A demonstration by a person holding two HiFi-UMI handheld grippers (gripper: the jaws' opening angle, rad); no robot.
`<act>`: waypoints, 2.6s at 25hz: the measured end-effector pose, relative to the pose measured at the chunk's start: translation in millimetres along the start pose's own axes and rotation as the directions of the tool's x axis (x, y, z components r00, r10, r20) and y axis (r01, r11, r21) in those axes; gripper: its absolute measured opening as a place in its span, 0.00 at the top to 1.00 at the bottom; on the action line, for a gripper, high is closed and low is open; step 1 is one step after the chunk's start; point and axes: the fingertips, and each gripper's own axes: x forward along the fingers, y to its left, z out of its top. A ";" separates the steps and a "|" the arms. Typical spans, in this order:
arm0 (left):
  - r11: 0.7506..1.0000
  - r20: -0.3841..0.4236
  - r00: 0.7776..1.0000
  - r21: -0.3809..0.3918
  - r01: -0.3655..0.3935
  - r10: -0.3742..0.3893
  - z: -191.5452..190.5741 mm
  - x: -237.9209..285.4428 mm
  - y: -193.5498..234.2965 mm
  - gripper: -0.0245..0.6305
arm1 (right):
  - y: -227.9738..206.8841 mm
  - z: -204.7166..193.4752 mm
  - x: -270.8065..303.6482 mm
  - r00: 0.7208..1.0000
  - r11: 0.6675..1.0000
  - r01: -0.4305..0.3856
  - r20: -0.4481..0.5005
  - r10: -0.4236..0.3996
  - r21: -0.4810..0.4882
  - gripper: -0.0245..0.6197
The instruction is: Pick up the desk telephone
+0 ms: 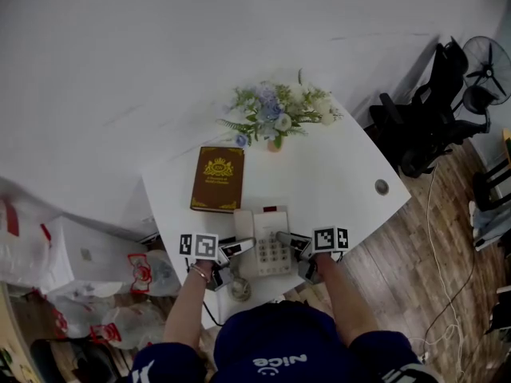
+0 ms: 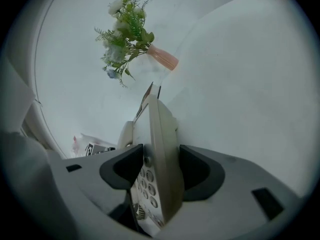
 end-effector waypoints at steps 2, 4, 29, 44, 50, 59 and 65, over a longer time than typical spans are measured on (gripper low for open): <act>1.000 -0.025 1.000 -0.009 0.009 -0.009 0.0 0.6 1.1 0.39 | -0.3 -0.2 0.8 1.000 1.000 -0.010 -0.005 0.010 0.023 0.59; 1.000 -0.045 0.999 -0.012 0.009 -0.010 -0.4 1.1 1.6 0.37 | -0.3 -0.6 1.0 1.000 0.999 -0.014 -0.005 0.014 0.034 0.59; 1.000 -0.013 1.000 -0.012 0.015 -0.015 -29.6 7.8 -18.2 0.38 | -4.0 -25.4 -36.2 0.993 0.999 0.037 0.109 -0.039 0.023 0.59; 0.999 0.063 0.998 0.039 0.025 -0.027 -37.8 -10.4 -51.1 0.38 | 23.7 -36.9 -62.6 0.990 0.999 0.017 0.141 -0.012 -0.030 0.60; 0.998 0.084 0.996 0.049 0.038 -0.042 -42.3 -13.4 -66.4 0.38 | 34.7 -36.9 -76.5 0.986 0.997 0.031 0.168 -0.019 -0.070 0.60; 0.992 0.123 0.990 0.112 0.052 -0.066 -34.4 -29.9 -97.7 0.38 | 66.6 -31.6 -95.9 0.975 0.993 0.008 0.222 0.019 -0.121 0.60; 0.989 0.142 0.987 0.134 0.063 -0.082 -30.6 -42.7 -109.7 0.39 | 85.3 -30.9 -101.3 0.969 0.989 -0.006 0.244 0.042 -0.145 0.60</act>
